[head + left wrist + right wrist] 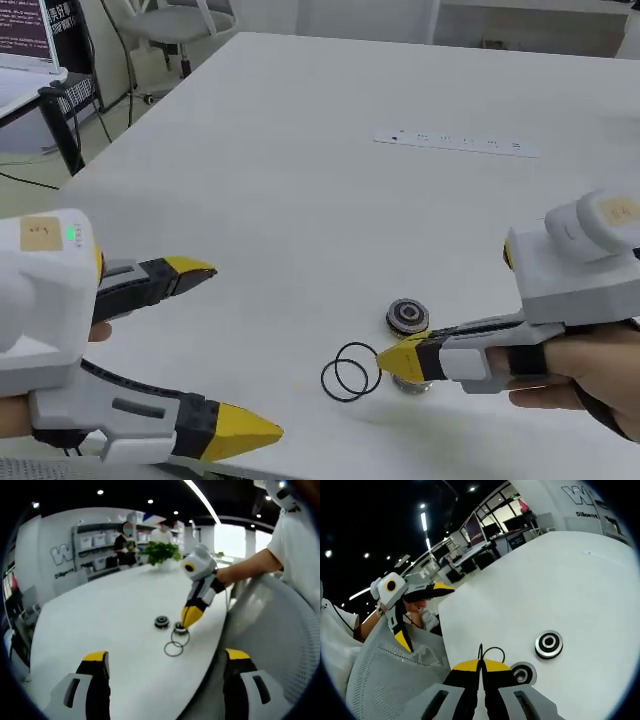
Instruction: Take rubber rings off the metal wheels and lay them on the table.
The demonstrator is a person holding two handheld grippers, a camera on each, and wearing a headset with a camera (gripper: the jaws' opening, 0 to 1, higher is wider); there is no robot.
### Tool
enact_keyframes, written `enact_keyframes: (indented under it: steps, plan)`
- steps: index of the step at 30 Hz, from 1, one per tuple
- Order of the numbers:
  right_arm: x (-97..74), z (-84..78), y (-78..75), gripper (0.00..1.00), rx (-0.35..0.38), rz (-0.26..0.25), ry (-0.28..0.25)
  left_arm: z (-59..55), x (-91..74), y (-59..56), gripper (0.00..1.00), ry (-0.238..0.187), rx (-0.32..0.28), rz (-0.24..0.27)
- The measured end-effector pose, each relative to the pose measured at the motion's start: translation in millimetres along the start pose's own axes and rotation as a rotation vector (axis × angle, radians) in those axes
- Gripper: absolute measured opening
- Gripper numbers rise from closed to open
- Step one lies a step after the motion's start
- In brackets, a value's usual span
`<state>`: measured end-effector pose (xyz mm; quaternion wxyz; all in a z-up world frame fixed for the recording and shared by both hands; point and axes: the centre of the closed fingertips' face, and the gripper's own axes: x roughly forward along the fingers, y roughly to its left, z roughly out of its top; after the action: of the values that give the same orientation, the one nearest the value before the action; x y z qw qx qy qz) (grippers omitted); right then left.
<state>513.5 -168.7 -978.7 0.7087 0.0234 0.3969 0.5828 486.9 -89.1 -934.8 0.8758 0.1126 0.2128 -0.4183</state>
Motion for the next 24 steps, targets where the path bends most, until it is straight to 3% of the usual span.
enact_keyframes:
  steps: [8, 24]
  plan:
    - [3.7, -5.7, -10.4, 0.0, -0.015, -0.034, 0.026, -1.4, 0.9, -0.5, 0.94, -0.011, -0.041, 0.004]
    - [10.0, -10.9, -32.2, 0.0, -0.08, -0.145, 0.045, -3.0, 0.3, 1.2, 0.85, -0.011, -0.06, 0.017]
